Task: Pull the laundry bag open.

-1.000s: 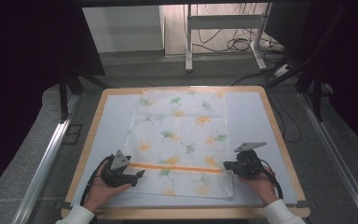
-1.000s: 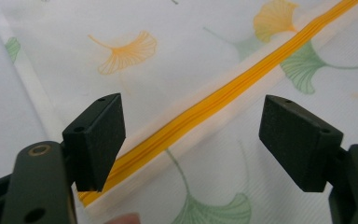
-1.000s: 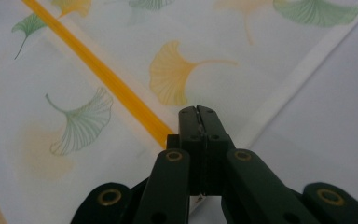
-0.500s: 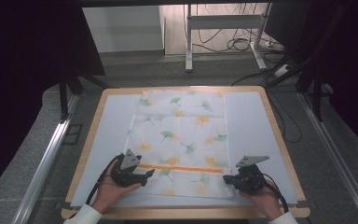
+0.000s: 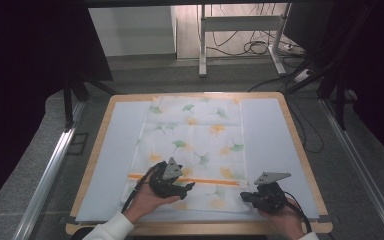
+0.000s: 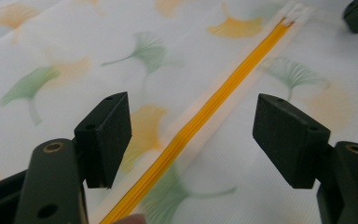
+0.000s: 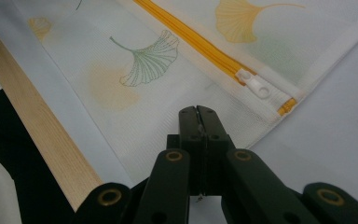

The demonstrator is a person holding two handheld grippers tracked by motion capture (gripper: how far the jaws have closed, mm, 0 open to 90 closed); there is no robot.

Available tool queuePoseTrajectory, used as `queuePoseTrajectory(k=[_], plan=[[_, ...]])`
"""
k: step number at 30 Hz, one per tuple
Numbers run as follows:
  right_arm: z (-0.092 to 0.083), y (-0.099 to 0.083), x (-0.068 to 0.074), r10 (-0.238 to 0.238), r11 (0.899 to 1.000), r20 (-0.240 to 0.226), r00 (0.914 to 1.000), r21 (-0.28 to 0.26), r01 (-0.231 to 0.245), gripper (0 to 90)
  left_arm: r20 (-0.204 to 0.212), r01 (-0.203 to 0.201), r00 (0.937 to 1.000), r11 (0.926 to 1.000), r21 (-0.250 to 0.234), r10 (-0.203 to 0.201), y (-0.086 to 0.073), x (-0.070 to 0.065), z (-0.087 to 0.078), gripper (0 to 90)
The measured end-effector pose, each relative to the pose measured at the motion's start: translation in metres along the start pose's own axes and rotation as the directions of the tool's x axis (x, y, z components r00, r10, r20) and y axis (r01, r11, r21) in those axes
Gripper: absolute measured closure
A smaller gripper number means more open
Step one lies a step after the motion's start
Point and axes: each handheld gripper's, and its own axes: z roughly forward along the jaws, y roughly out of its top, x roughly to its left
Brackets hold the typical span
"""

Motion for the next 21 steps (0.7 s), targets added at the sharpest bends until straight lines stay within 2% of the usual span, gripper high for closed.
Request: queuePoseTrajectory(k=[4,10,14,18,21], plan=[[0.002,-0.001,0.0,-0.01,1.0,-0.002,0.9999,0.006,0.01,89.2,0.02,-0.022,0.9996,0.9998,0.003,0.021,0.011,-0.009,0.012,27.8],[0.003,-0.001,0.002,-0.022,1.0,-0.003,0.9998,0.008,0.022,89.2,0.036,-0.037,0.9986,0.9993,0.005,0.037,0.021,-0.015,0.024,27.7],[0.001,-0.001,0.003,-0.024,1.0,0.001,0.9997,0.004,0.024,89.2,0.047,-0.019,0.9987,0.9998,-0.006,0.019,0.026,-0.016,0.031,26.2],[0.002,-0.001,0.003,-0.028,1.0,0.003,0.9996,0.006,0.028,89.2,0.043,-0.022,0.9988,0.9998,-0.001,0.022,0.03,-0.019,0.043,23.0],[0.003,-0.001,0.003,-0.031,0.999,0.0,0.9995,0.01,0.031,89.2,0.056,-0.016,0.9983,0.9999,0.006,0.015,0.034,-0.022,0.054,23.5]])
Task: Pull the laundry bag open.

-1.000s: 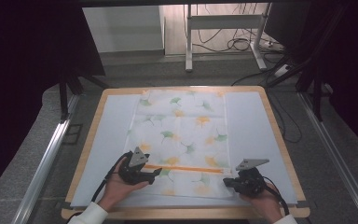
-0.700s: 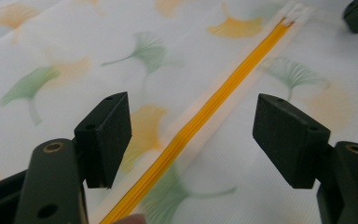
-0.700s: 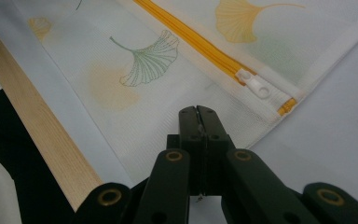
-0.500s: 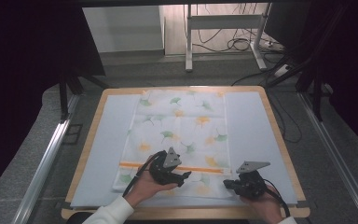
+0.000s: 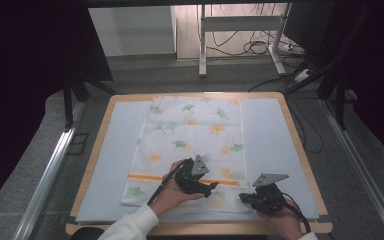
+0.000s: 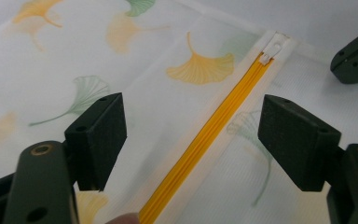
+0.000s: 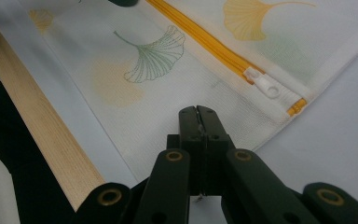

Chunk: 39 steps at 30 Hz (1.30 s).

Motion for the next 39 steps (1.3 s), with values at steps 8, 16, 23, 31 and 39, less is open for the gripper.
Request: queuePoseTrajectory(k=[8,16,23,31,39], plan=[[0.003,-0.002,0.001,-0.007,1.0,0.001,1.0,0.017,0.007,89.2,0.068,-0.015,0.9976,0.9998,0.011,0.014,0.018,-0.007,0.018,30.7],[0.005,-0.002,0.001,-0.011,0.999,0.01,0.9999,0.031,0.011,89.2,0.099,-0.04,0.9944,0.9989,0.025,0.037,0.026,-0.007,0.03,33.9],[0.005,-0.002,0.002,-0.016,0.999,0.017,0.9997,0.031,0.015,89.3,0.124,-0.055,0.9908,0.9984,0.012,0.053,0.039,-0.011,0.041,41.7],[0.006,-0.001,0.002,-0.011,0.999,0.015,0.9998,0.032,0.011,89.2,0.138,-0.133,0.9824,0.99,0.046,0.126,0.055,-0.019,0.053,48.1],[0.006,-0.002,0.001,-0.009,0.999,0.005,0.9999,0.032,0.009,89.3,0.172,-0.168,0.9733,0.9822,0.083,0.152,0.057,-0.024,0.066,55.4]])
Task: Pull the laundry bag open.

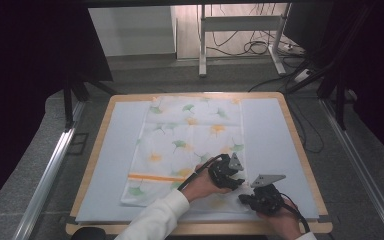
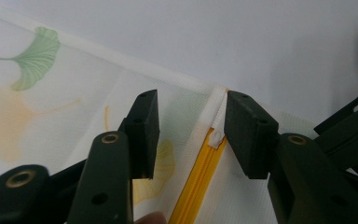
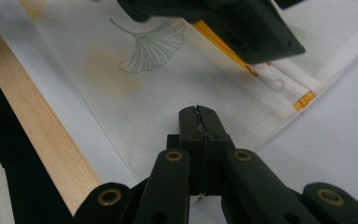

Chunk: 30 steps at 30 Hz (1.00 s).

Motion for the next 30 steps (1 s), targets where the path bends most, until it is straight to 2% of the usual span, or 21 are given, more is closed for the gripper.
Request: queuePoseTrajectory(k=[5,8,13,20,23,25,30], plan=[[0.0,0.0,0.0,0.001,1.0,0.001,1.0,0.0,-0.001,89.2,0.022,-0.019,0.9996,0.9998,0.007,0.019,0.003,-0.005,0.005,58.3],[0.0,0.0,0.0,0.002,1.0,-0.001,1.0,0.0,-0.002,89.3,0.018,-0.036,0.9992,0.999,0.026,0.036,0.005,-0.007,0.008,61.6],[0.0,0.0,-0.001,0.002,1.0,-0.004,1.0,0.002,-0.002,89.2,0.041,-0.051,0.998,0.9979,0.041,0.05,0.007,-0.008,0.012,72.5],[0.0,0.0,-0.002,0.0,1.0,-0.009,1.0,0.001,0.0,89.3,0.072,-0.016,0.9974,0.9986,0.049,0.012,0.004,-0.003,0.01,83.6],[0.0,0.0,-0.002,0.002,1.0,-0.01,0.9999,-0.002,-0.002,89.2,0.068,-0.006,0.9977,0.9985,0.055,0.003,0.004,-0.004,0.009,84.1],[0.0,0.0,-0.002,0.003,1.0,-0.012,0.9999,-0.002,-0.003,89.2,0.053,-0.001,0.9986,0.9989,0.048,-0.002,0.004,-0.004,0.008,88.8],[0.0,0.0,-0.003,0.005,1.0,-0.015,0.9999,0.0,-0.005,89.2,0.061,0.02,0.9979,0.9987,0.046,-0.023,0.003,-0.003,0.008,89.7]])
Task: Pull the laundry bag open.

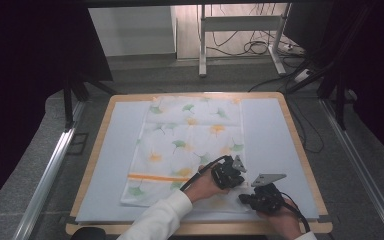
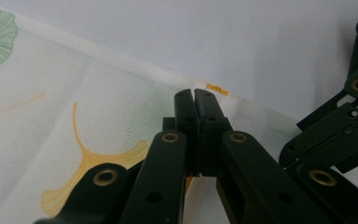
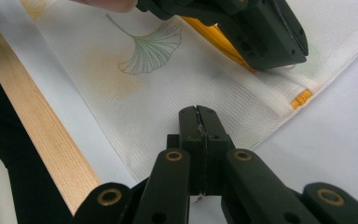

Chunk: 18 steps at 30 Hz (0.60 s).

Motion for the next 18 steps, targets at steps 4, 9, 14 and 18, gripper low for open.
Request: queuePoseTrajectory(k=[4,9,14,18], plan=[[0.0,0.0,-0.0001,0.0,1.0,0.001,1.0,0.0,0.0,89.2,-0.009,0.009,0.9999,1.0,0.001,-0.009,0.0006,-0.0019,0.0012,89.2],[0.0,0.0005,-0.0003,-0.001,1.0,0.005,1.0,0.002,0.001,89.2,-0.025,0.016,0.9996,0.9995,0.028,-0.015,0.0039,-0.004,0.0039,87.7],[-0.0001,0.0008,-0.0001,-0.002,1.0,0.017,0.9998,0.0,0.002,89.2,-0.046,0.003,0.9989,0.9995,0.033,-0.001,0.0045,-0.0066,0.0039,89.8],[-0.0013,0.0047,-0.0042,0.016,1.0,0.046,0.9988,-0.022,-0.015,89.2,-0.044,0.013,0.9989,0.9998,0.012,-0.012,0.0024,-0.0063,0.0039,90.0]])
